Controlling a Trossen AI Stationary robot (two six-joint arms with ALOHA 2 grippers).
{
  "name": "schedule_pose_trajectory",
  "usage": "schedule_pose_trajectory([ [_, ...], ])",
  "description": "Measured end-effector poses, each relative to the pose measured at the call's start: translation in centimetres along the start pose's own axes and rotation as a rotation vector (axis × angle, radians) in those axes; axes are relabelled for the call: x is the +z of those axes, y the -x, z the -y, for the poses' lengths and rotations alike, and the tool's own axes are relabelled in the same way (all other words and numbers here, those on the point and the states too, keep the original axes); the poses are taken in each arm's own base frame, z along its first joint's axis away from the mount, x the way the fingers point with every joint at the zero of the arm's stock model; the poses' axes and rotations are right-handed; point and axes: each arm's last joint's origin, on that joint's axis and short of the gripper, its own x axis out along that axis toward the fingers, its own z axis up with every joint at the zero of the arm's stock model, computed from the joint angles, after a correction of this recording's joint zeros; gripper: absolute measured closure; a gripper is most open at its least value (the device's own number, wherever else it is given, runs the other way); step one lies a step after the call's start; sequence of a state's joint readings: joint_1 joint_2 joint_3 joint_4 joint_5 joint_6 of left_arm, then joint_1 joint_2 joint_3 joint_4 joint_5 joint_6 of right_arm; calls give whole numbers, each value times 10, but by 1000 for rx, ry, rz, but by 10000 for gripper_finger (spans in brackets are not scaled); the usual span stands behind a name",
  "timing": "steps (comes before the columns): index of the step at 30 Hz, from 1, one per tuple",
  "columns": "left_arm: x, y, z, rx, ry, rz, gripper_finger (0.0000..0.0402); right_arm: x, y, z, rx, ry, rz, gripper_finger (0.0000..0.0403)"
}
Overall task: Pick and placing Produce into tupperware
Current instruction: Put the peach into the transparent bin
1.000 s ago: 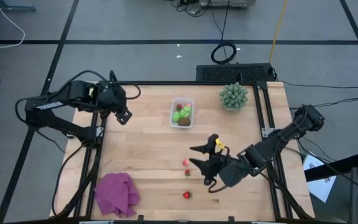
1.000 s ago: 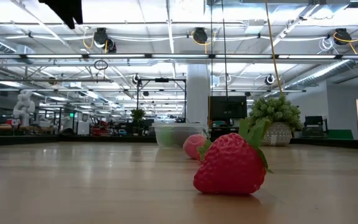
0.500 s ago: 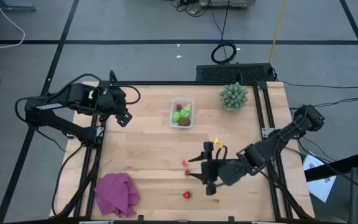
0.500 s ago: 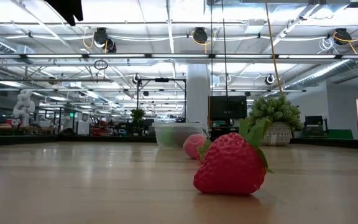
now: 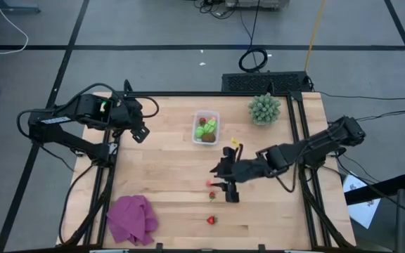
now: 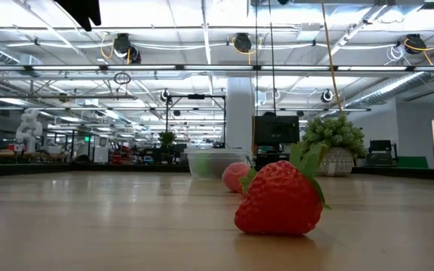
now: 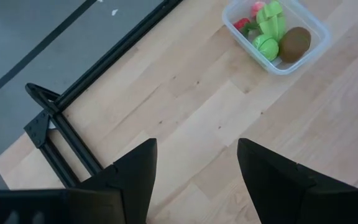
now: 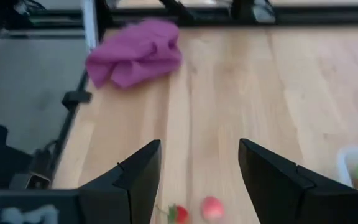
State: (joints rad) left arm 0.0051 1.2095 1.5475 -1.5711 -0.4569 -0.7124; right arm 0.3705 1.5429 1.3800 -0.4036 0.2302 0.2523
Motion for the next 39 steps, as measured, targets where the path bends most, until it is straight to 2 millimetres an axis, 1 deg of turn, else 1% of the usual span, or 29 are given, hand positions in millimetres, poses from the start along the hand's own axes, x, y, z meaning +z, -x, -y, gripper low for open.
schedule_pose_trajectory([
  [2,0,0,0,5,0,4,174,-5,-3,8,-34,-12,-66,200],
  [4,0,0,0,14,0,12,174,-15,-6,18,-83,-21,-173,200],
  [7,1,0,-1,20,0,18,174,-26,-18,31,-147,-60,-289,200],
  [9,1,0,-1,26,1,23,174,-32,-30,37,-166,-59,-344,200],
  [14,1,0,-1,31,10,27,174,-46,-70,40,-32,-74,-424,200],
  [17,1,0,-1,31,9,27,174,-59,-86,42,-18,-69,-503,200],
  [20,1,0,-1,31,9,27,174,-64,-94,44,-30,-76,-529,200],
  [25,1,0,-1,32,5,28,174,-66,-105,45,-26,-91,-505,200],
  [31,1,0,-1,32,5,27,174,-76,-122,44,38,-126,-532,200],
  [34,1,0,-1,32,4,27,174,-80,-127,44,36,-126,-548,200],
  [39,1,0,-1,32,2,27,174,-80,-128,44,38,-129,-537,200],
])
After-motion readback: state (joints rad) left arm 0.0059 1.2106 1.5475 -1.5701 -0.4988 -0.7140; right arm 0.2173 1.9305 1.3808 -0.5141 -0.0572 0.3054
